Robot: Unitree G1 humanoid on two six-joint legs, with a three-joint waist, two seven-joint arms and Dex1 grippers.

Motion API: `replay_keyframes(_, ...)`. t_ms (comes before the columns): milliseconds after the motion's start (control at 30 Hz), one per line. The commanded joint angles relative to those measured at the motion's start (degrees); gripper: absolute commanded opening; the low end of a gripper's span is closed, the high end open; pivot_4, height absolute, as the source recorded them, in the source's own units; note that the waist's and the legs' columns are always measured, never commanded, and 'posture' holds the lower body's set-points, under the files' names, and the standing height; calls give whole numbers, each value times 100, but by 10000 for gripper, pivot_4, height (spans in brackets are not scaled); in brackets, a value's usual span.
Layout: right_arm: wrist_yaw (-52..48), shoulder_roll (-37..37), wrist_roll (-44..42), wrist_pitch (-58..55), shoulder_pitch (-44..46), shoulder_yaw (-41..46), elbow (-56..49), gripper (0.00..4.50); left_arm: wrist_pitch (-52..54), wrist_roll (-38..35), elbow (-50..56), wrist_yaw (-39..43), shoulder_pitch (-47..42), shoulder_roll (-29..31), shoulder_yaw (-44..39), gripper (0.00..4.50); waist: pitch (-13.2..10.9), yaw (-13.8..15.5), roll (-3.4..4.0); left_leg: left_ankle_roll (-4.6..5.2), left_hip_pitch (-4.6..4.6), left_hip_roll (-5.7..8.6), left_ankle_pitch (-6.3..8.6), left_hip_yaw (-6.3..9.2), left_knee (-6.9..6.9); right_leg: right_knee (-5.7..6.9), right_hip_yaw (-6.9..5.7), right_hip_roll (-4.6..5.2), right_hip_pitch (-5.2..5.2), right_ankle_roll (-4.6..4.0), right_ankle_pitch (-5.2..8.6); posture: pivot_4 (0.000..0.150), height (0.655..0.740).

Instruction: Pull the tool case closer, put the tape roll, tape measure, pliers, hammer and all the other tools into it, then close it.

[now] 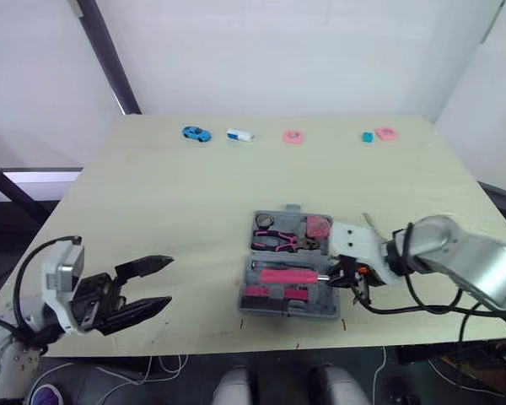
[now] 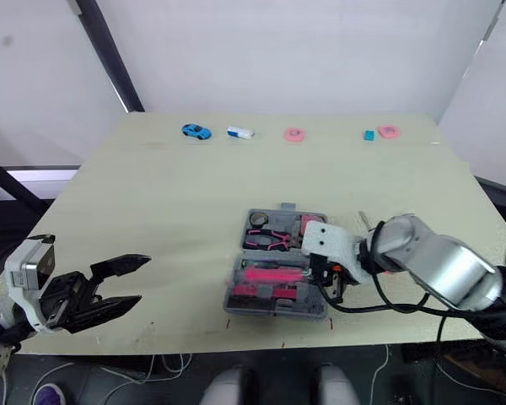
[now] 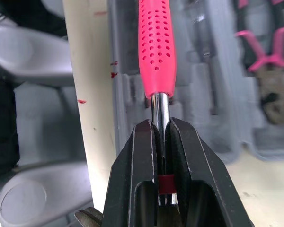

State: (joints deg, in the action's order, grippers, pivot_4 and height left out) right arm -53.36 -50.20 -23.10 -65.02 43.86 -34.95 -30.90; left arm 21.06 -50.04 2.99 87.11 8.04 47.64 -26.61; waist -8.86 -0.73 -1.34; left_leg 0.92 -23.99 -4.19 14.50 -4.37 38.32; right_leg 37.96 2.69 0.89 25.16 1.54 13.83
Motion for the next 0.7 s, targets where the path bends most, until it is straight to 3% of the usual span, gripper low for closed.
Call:
replay_keyframes(33, -59, 175, 444, 205, 378, -365, 399, 219, 75, -45, 137, 68, -65, 91, -95, 45000, -1, -8, -1, 0, -2, 0, 0, -2, 1, 0, 1, 0, 1, 0, 0, 1500, 7400)
replay_keyframes(700, -174, 1840, 1223, 423, 804, -1048, 2016, 219, 270, 125, 508, -188, -76, 67, -51, 45000, 1, -56, -4, -1, 3, -5, -1, -4, 2, 22, 1, -15, 7, 0, -3, 1500, 7400)
